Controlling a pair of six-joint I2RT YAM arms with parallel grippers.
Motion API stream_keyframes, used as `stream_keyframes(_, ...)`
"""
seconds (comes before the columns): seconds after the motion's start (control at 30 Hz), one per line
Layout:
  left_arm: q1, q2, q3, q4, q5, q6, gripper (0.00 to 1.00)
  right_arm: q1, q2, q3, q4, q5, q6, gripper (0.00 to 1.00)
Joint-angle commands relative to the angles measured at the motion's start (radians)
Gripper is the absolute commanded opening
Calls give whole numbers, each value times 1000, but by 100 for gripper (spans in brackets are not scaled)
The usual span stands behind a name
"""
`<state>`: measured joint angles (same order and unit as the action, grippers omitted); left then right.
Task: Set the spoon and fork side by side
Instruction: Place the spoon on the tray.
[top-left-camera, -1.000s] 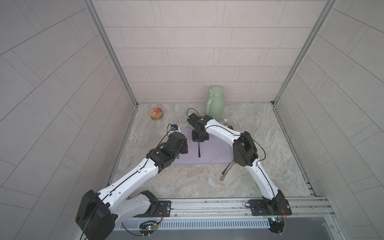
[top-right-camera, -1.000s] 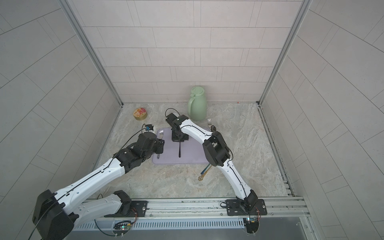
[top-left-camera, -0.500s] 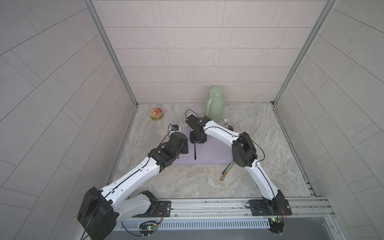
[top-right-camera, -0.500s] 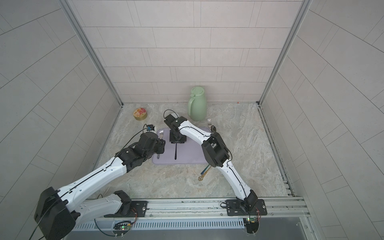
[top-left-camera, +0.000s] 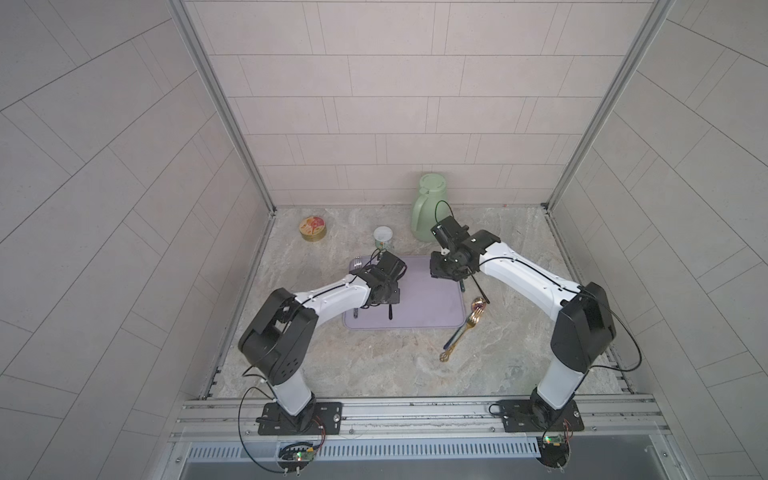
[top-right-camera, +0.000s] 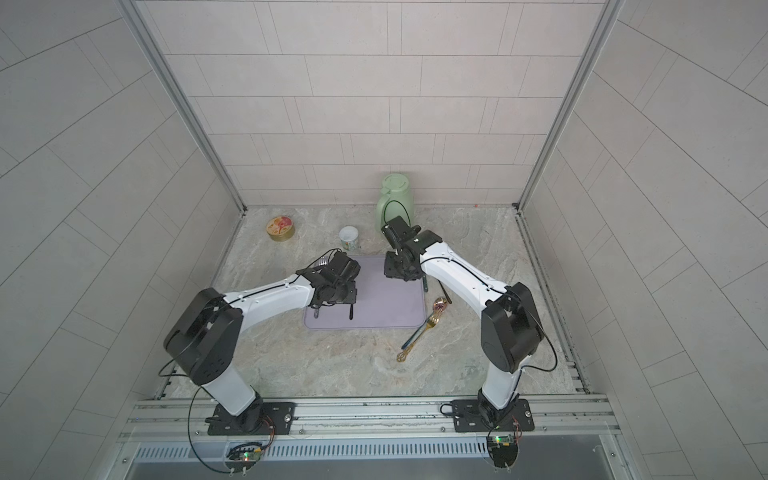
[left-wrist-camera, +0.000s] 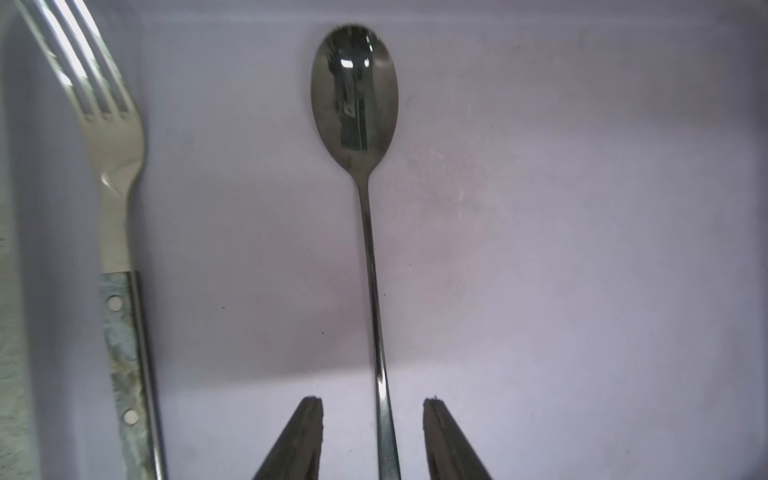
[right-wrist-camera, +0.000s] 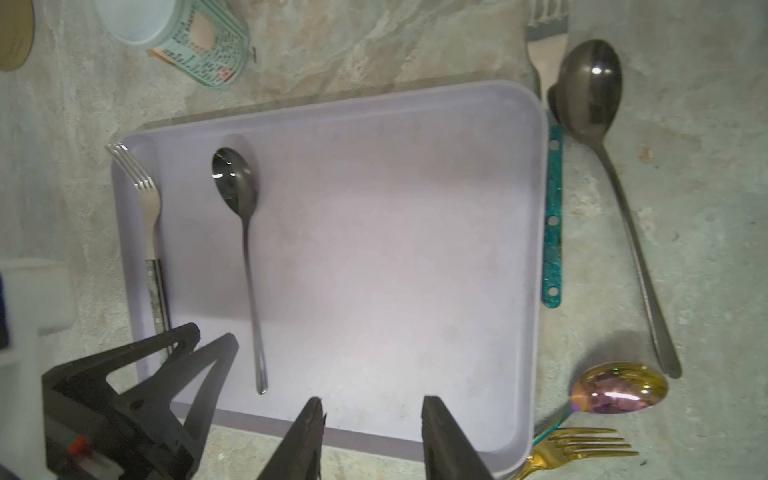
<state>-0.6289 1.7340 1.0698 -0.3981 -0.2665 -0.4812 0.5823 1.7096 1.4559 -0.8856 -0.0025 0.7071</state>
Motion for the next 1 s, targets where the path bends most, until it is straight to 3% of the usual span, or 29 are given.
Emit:
stream_keyframes(0.0,-5,61,65,-70,2,-14,42,-49,-85,-118,74,-24,-73,44)
stream_keyframes(0.17,-5,133,112,-94,-43,-20,42,-119,-191,-219,107,-47,-126,49)
stream_keyframes(0.43,1,196,141,-118,-73,-21,19,-209,-271,-302,111,-80,-167,49)
stream_keyframes(0.73,40,183,100,-127,-80,-35,10,-267,-321,-361,115,-111,-181,49)
stream_keyframes(0.97,86,148,69,-136,-96,-10,9,-290,-331,-396,126,-139,-183,49)
